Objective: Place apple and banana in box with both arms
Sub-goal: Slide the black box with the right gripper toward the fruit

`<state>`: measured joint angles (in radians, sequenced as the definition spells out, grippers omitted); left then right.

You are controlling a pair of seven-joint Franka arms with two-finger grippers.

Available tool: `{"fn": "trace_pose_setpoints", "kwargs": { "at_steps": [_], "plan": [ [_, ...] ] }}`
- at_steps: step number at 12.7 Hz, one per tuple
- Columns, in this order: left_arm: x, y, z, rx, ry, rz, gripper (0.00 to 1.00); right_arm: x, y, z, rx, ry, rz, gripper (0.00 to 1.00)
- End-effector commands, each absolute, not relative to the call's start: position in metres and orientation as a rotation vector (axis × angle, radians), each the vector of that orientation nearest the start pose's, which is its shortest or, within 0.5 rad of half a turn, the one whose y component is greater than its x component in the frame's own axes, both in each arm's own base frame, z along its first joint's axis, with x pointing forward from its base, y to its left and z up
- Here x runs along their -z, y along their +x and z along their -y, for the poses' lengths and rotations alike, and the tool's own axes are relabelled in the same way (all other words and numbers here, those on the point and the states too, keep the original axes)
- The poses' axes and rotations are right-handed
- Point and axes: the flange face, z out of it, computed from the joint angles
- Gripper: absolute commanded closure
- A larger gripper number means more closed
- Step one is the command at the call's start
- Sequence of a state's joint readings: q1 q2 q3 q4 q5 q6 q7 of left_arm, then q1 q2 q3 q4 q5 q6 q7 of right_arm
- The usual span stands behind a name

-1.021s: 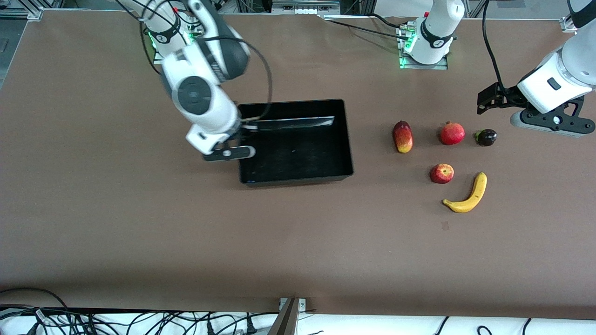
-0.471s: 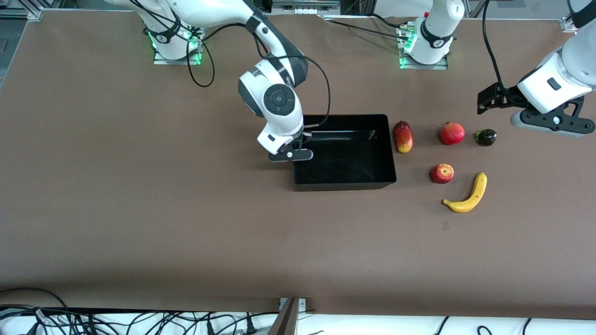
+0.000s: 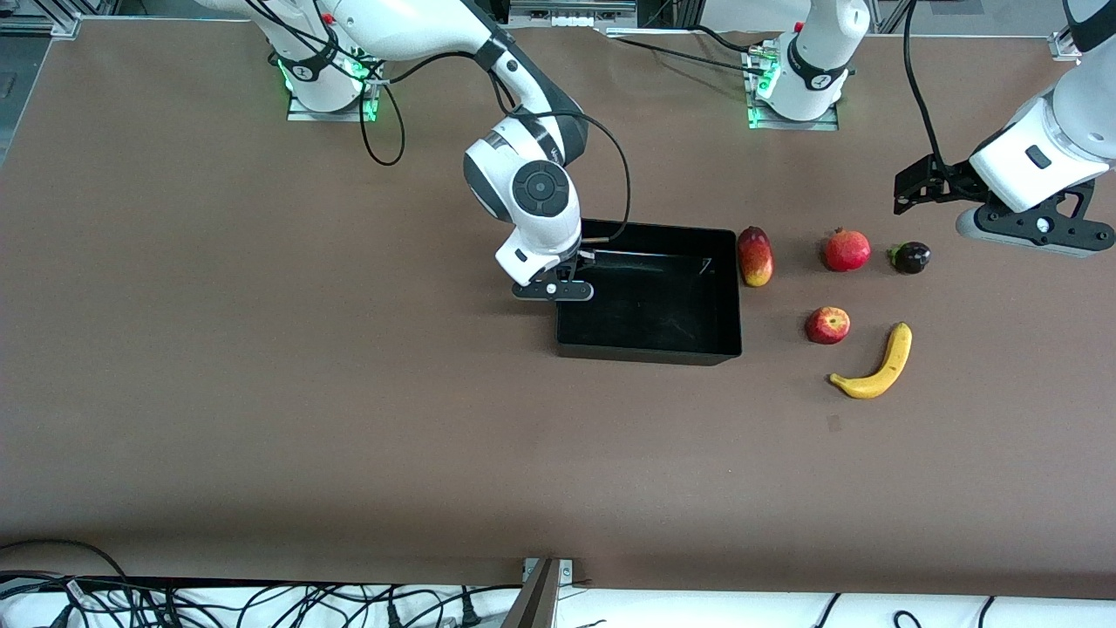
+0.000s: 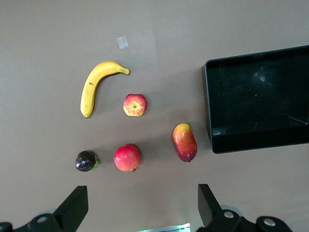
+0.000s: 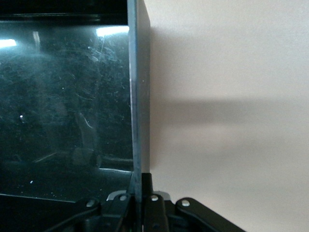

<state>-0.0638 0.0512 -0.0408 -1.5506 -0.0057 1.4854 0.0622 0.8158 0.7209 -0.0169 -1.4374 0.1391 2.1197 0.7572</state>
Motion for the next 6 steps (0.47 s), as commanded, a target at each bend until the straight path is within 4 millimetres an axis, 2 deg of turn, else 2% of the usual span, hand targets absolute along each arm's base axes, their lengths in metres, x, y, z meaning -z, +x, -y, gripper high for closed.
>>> {"fn": "trace_pose_setpoints", "kwargs": {
  "at_steps": [1,2,5,6],
  "plan": [
    [-0.607,0.557,0.062,-0.177,-3.143,-0.277,0.0,-0.262,0.495,-0.534,-0.132,-3.065,-0.058,0.23],
    [-0.607,0.557,0.064,-0.177,-3.143,-0.282,0.0,-0.262,0.493,-0.536,-0.128,-3.066,-0.046,0.0],
    [-0.607,0.557,0.067,-0.177,-3.139,-0.286,0.0,-0.276,0.496,-0.535,-0.114,-3.059,-0.025,0.0],
    [-0.603,0.557,0.071,-0.189,-3.133,-0.297,0.0,-0.295,0.5,-0.532,-0.086,-3.043,-0.033,0.0]
  ]
}}
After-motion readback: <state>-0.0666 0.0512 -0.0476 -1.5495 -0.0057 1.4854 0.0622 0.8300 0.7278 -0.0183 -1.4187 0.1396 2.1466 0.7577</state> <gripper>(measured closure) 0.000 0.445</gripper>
